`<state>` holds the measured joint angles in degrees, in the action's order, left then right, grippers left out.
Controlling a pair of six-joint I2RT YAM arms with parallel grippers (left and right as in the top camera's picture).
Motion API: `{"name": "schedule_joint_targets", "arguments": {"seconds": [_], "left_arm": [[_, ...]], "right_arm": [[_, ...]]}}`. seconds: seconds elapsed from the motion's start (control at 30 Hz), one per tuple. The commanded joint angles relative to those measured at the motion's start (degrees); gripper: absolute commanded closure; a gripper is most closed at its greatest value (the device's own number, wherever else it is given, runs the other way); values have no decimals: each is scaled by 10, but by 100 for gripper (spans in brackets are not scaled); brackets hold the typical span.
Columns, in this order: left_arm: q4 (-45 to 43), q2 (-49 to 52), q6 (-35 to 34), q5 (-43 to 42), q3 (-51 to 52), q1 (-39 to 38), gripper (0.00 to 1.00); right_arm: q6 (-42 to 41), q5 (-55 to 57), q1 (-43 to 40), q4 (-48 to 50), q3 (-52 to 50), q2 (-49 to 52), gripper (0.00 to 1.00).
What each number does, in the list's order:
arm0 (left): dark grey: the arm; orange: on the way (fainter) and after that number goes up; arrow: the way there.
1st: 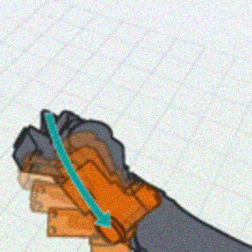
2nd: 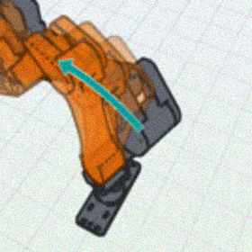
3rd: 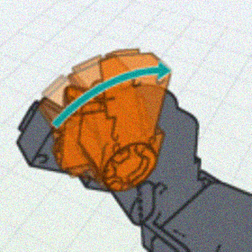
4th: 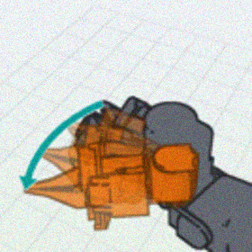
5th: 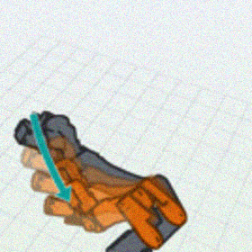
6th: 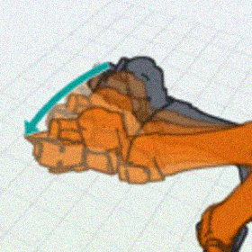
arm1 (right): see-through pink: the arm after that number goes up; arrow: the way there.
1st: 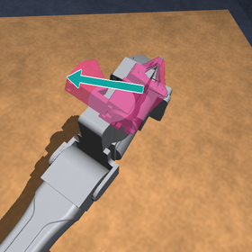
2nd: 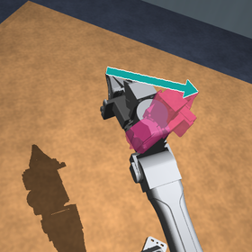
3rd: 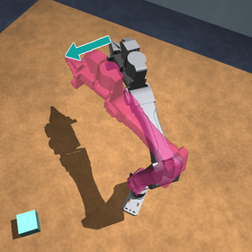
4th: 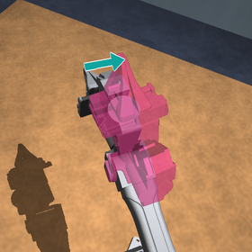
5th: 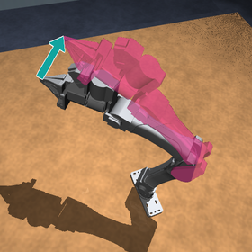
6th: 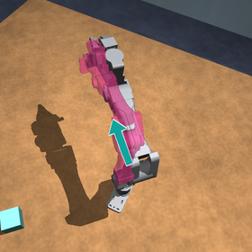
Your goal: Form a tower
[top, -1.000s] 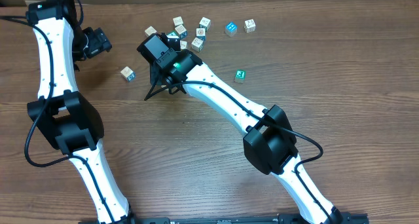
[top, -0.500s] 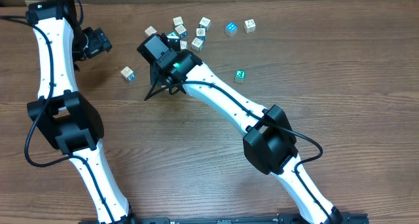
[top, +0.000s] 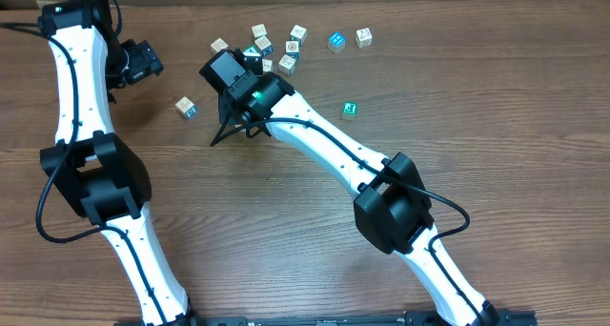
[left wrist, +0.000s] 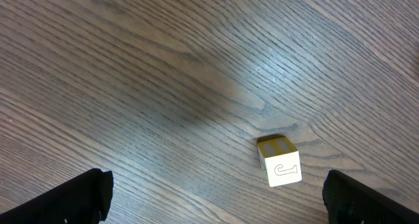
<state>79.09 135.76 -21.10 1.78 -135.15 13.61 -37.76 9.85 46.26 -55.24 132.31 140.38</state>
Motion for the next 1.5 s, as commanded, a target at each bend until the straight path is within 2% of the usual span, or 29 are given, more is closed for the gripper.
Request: {"name": "schedule_joint_targets", "arguments": {"seconds": [0.0,0.1,0.27,0.6,0.83,1.13,1.47], "left_arm": [[-1,-11,-12,1,-10,-1,1],[-1,-11,-12,1,-10,-1,0],[-1,-11,-12,1,-10,-1,0],[-1,-11,-12,1,-10,-1,1],[-1,-11,-12,1,-10,-1,0],[-1,-11,-12,1,-10,-1,0],[-1,-11,-12,1,-10,-1,1]], "right_arm": [[-4,9,3,1,0,9,82],[-4,9,3,1,0,9,80],[-4,9,3,1,0,9,68],[-4,9,3,2,0,9,60],[-4,9,-12,43,2,7,55],[0,-35,-80,29,7,-21,46],[23,-9,-219,-118,7,-32,43]]}}
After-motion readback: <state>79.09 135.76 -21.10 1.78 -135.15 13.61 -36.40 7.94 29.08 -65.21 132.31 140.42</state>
